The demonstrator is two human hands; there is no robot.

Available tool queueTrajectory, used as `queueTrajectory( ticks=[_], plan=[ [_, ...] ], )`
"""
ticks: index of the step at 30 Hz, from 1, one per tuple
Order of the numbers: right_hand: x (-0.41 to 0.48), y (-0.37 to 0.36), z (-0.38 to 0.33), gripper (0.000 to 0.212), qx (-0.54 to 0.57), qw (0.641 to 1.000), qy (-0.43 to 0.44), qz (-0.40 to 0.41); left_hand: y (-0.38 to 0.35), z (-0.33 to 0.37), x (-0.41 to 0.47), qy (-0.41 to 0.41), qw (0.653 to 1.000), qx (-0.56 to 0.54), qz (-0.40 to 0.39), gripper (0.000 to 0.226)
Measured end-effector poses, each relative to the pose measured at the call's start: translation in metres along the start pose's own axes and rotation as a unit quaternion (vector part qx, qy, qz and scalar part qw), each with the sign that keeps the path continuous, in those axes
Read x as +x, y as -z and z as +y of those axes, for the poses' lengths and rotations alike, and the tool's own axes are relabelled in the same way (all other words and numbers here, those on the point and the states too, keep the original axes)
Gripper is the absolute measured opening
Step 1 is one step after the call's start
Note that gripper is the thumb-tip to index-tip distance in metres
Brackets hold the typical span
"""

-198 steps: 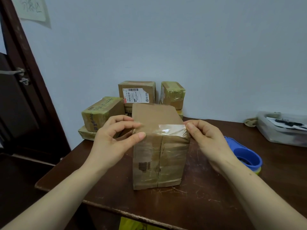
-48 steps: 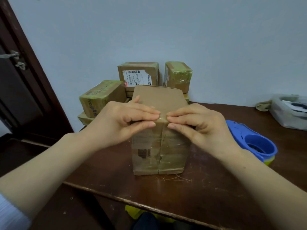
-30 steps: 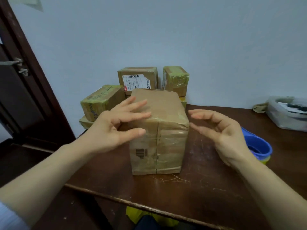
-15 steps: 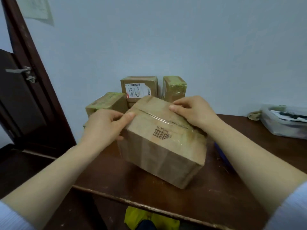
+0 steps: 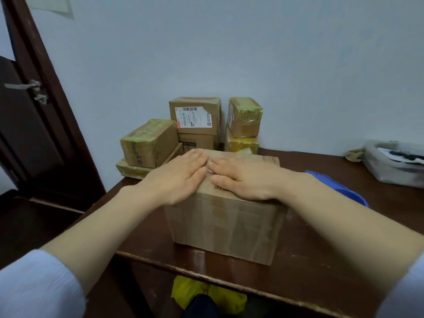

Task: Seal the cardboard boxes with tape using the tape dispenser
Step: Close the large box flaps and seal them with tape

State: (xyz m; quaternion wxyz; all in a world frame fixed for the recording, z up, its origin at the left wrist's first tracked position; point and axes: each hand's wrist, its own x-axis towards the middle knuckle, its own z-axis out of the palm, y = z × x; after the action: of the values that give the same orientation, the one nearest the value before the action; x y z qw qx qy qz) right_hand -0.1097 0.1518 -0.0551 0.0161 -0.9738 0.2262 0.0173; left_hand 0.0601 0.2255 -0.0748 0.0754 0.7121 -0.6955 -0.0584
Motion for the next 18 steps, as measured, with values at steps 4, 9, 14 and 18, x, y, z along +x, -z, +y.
queueTrajectory(
  ticks=[4,9,14,18],
  plan=[
    [-0.064,-0.004,0.035,0.049,0.066,0.997,-0.04,0.024,0.001,-0.001,-0.001,0.001,1.0,0.021,-0.001,0.054],
    [-0.104,-0.022,0.034,0.051,0.195,0.961,-0.104,0.168,-0.001,0.011,-0.008,-0.012,1.0,0.005,0.009,0.056],
    [-0.086,-0.034,0.042,0.04,0.307,0.907,-0.196,0.211,0.009,0.033,-0.01,0.09,0.987,0.13,0.003,0.061],
    [-0.076,-0.042,0.073,0.045,0.258,0.901,-0.262,0.231,0.028,0.071,-0.01,0.14,0.956,0.258,0.016,0.087]
  ],
)
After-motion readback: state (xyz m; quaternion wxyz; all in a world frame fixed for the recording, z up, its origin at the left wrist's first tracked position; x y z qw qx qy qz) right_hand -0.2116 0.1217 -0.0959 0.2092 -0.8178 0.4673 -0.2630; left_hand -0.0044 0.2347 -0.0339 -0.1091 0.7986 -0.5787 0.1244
